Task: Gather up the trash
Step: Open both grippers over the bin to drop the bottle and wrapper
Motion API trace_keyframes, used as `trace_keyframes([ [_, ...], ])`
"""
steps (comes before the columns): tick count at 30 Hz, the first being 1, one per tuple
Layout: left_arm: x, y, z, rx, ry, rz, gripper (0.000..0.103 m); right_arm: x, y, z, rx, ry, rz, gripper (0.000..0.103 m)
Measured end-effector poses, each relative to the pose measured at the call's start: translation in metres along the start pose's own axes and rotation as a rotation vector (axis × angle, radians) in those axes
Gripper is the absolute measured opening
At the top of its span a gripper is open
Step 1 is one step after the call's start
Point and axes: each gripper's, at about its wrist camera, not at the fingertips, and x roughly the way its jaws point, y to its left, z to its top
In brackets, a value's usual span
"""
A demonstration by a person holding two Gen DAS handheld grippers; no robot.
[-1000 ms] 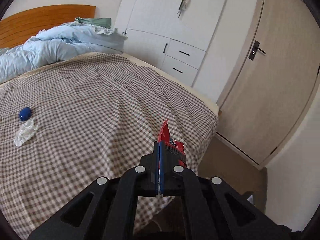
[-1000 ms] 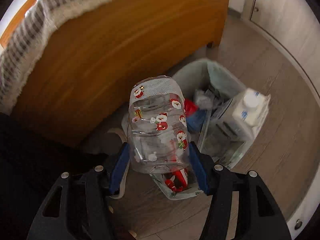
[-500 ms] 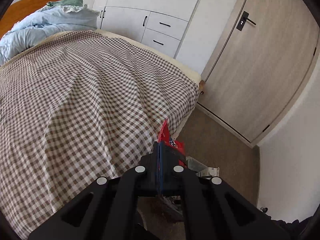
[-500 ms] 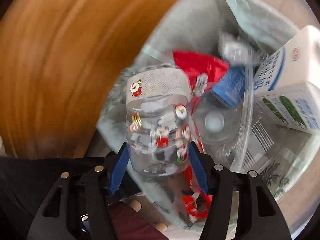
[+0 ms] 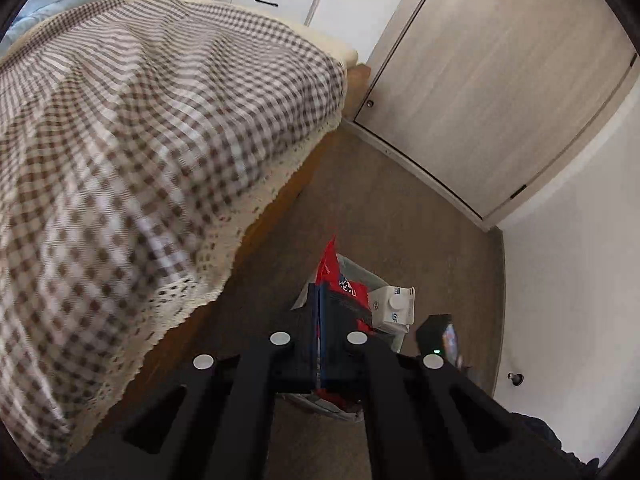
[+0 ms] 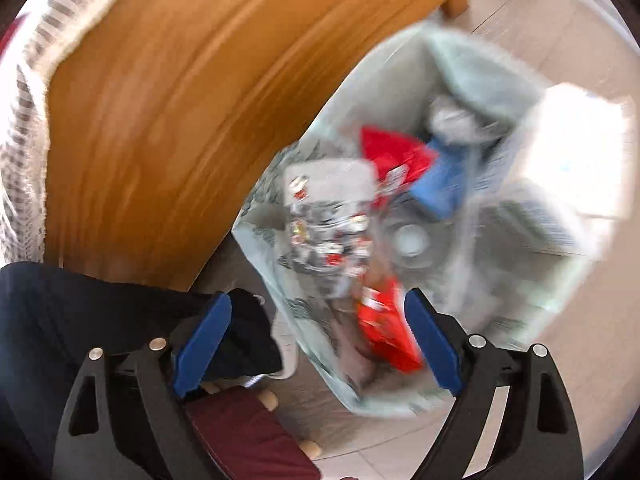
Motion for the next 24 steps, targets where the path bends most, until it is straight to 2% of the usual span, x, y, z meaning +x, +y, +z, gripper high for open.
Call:
trace_keyframes([
  [5, 0.079, -0.017, 0.007, 0.031, 0.159, 0.060, 0.000, -0.055, -0.020, -0.015, 0.065, -0.102, -0.051, 0.085],
  [8, 0.109, -0.027, 0.009, 0.060, 0.209, 0.067, 0.000, -0.062, -0.027, -0.022, 0.081, -0.128, -0.071, 0.085],
  [11, 0.136, -0.040, 0.010, 0.121, 0.220, 0.096, 0.000, -0.057, -0.027, -0.021, 0.095, -0.127, -0.084, 0.085],
  [13, 0.151, -0.048, 0.005, 0.149, 0.213, 0.051, 0.002, -0.056, -0.033, -0.024, 0.108, -0.123, -0.090, 0.085],
  [14, 0.161, -0.050, 0.004, 0.172, 0.233, 0.054, 0.021, -0.054, -0.034, -0.025, 0.117, -0.123, -0.088, 0.085],
  [15, 0.169, -0.051, 0.002, 0.190, 0.256, 0.094, 0.047, -0.055, -0.031, -0.026, 0.120, -0.123, -0.083, 0.085],
  [16, 0.172, -0.051, 0.001, 0.199, 0.261, 0.121, 0.052, -0.057, -0.030, -0.027, 0.116, -0.121, -0.079, 0.085],
  [21, 0.164, -0.039, 0.004, 0.157, 0.215, 0.113, 0.052, -0.053, -0.029, -0.026, 0.115, -0.111, -0.082, 0.085],
  [24, 0.161, -0.024, 0.006, 0.087, 0.231, 0.119, 0.052, -0.052, -0.023, -0.023, 0.108, -0.111, -0.082, 0.085],
])
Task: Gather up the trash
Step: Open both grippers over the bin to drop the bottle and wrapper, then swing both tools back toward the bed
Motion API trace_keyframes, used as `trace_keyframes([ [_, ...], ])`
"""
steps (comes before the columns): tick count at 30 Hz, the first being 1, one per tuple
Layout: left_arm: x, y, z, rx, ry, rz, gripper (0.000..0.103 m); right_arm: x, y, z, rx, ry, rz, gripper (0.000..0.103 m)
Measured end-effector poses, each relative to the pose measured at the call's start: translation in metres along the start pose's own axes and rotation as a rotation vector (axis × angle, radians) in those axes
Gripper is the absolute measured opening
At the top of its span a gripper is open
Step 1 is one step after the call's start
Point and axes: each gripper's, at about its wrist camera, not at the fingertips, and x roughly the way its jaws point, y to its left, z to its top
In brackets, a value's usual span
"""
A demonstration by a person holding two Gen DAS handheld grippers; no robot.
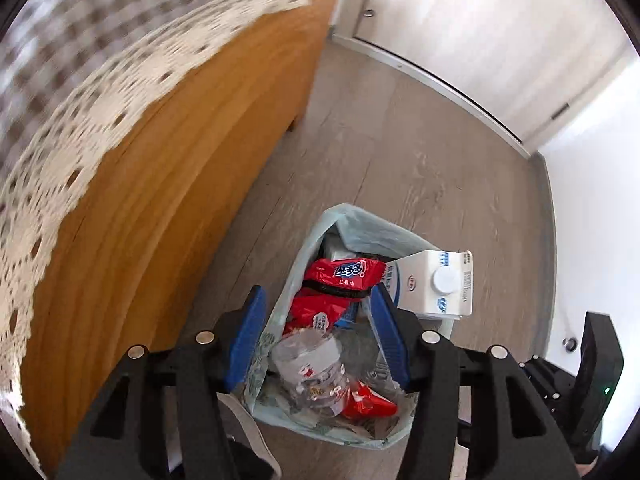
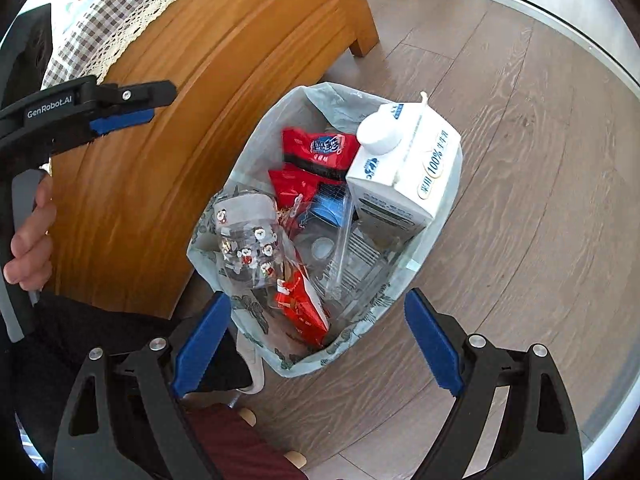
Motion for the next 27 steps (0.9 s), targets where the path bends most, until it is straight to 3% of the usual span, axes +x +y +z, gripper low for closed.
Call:
trace_keyframes([
  [5, -0.014, 0.007, 0.002, -0.018, -0.019, 0.002, 0.052, -0.002, 0.014, 0.004, -0.032, -0.009, -0.019, 0.085],
  [7, -0.018, 0.008, 0.001, -0.017, -0.023, 0.007, 0.058, -0.005, 0.019, 0.006, -0.041, -0.022, -0.037, 0.085],
  [12, -0.026, 0.002, -0.004, 0.049, -0.013, 0.054, 0.065, -0.016, 0.034, 0.011, -0.079, -0.076, -0.162, 0.085],
  [21, -0.052, -0.001, -0.015, 0.099, -0.061, 0.010, 0.071, -0.041, 0.050, 0.021, -0.104, -0.138, -0.405, 0.085],
  [27, -0.071, -0.010, -0.028, 0.132, -0.090, 0.004, 0.077, -0.060, 0.058, 0.022, -0.093, -0.172, -0.491, 0.085],
])
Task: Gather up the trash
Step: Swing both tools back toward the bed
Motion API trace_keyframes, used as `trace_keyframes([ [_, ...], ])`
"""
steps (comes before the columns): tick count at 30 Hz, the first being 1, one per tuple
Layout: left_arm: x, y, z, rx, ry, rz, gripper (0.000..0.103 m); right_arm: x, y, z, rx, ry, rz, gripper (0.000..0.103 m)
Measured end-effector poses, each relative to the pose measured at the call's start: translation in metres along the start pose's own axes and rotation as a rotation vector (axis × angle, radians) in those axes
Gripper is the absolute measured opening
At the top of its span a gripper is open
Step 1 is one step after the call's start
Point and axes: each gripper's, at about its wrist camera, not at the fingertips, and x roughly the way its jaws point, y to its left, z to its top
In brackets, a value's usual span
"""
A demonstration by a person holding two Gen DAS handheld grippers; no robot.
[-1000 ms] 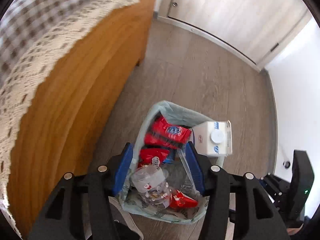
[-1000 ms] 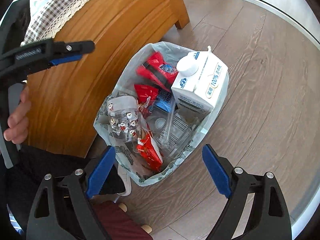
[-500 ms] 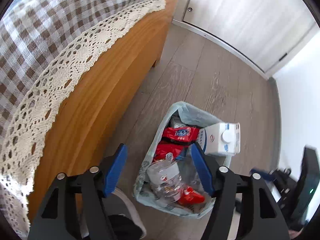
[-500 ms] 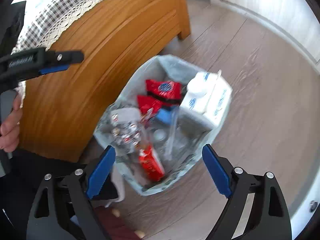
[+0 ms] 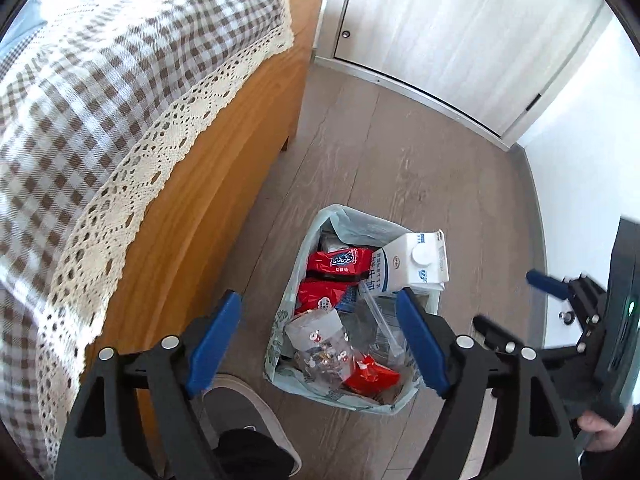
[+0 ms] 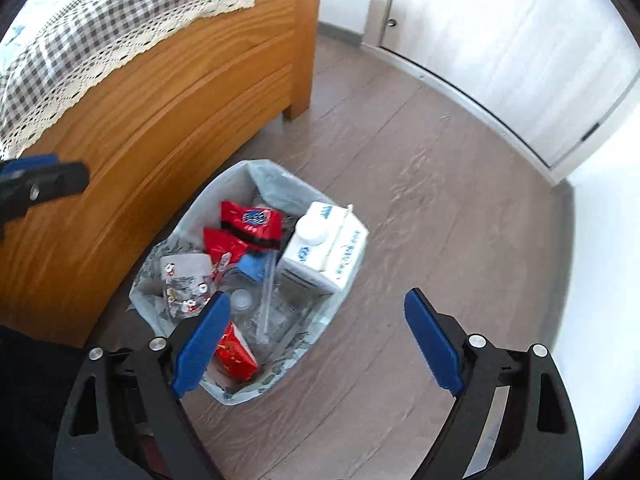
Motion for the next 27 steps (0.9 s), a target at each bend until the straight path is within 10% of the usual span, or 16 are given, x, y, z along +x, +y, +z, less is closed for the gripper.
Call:
trace_keyframes([
  [13, -0.167, 0.037, -0.029, -0.060, -0.420, -0.057, 0.094, -0.104, 0.035, 0.043, -0.047, -0.286, -0.092, 0.085],
  [27, -0.383, 0.264, -0.142, -0.421, -0.762, 0.467, 0.095, -0.213, 0.262, 0.106, -0.300, -0.605, 0.419, 0.085],
])
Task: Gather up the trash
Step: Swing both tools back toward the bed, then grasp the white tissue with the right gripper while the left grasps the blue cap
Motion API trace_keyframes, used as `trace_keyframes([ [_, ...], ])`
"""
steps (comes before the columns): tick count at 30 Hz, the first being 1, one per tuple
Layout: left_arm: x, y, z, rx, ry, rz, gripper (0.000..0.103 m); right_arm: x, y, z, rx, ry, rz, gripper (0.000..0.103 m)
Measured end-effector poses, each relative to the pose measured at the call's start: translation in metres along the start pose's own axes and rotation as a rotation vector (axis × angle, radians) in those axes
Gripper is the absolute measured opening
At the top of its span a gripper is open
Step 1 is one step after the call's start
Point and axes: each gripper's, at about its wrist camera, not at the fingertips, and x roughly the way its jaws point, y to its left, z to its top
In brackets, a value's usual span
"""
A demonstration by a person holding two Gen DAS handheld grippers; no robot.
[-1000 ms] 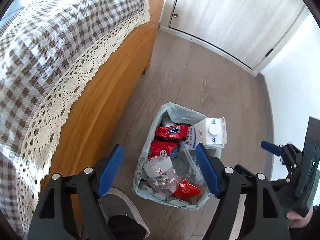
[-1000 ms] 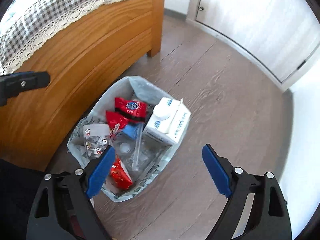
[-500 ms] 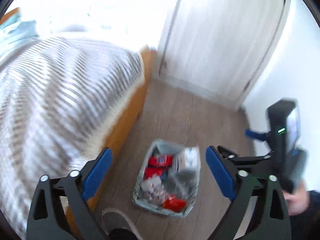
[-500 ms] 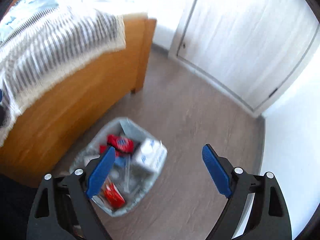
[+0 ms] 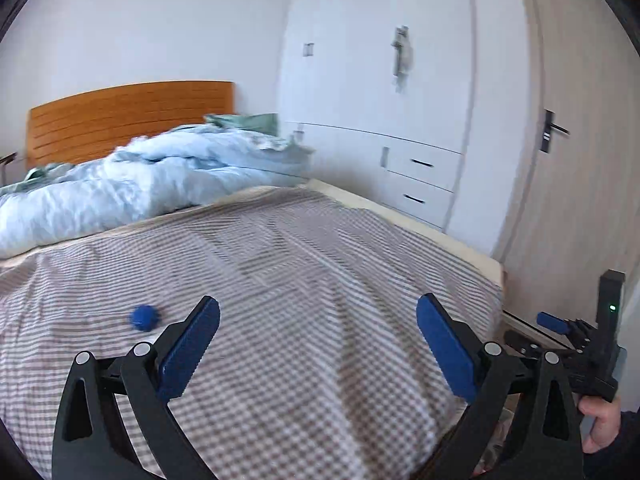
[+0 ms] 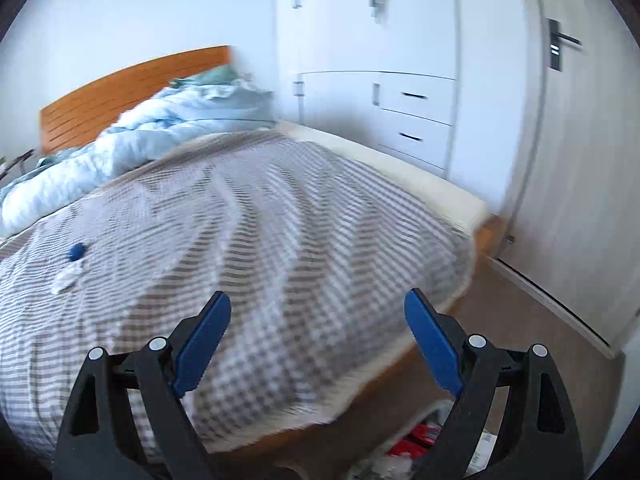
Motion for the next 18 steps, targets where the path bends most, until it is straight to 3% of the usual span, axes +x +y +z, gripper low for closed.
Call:
trace_keyframes([
  [3, -0.003, 0.089, 0.001, -0.166, 0.018, 0.179, 0.095, 0.020, 0.070, 0.016, -0.090, 0.003, 0.143, 0.085],
  [5, -0.011, 0.142, 0.003, -0.254, 0.011, 0.235, 0.095, 0.038, 0.117, 0.023, -0.153, 0.031, 0.232, 0.085],
  [8, -0.025, 0.194, -0.003, -0.297, 0.009, 0.349, 0.095, 0.067, 0.185, 0.028, -0.243, 0.065, 0.344, 0.085],
  [13, -0.037, 0.259, -0.022, -0.515, 0.052, 0.311, 0.095, 0.113, 0.284, 0.027, -0.372, 0.141, 0.443, 0.085],
  [15, -0.040, 0.267, -0.026, -0.542, 0.033, 0.296, 0.095, 0.138, 0.317, 0.024, -0.424, 0.196, 0.487, 0.085],
  [17, -0.040, 0.271, -0.028, -0.548, 0.031, 0.318, 0.095, 0.157, 0.344, 0.020, -0.460, 0.236, 0.518, 0.072],
  [18, -0.039, 0.271, -0.031, -0.553, 0.038, 0.337, 0.095, 0.166, 0.354, 0.017, -0.466, 0.254, 0.513, 0.059],
])
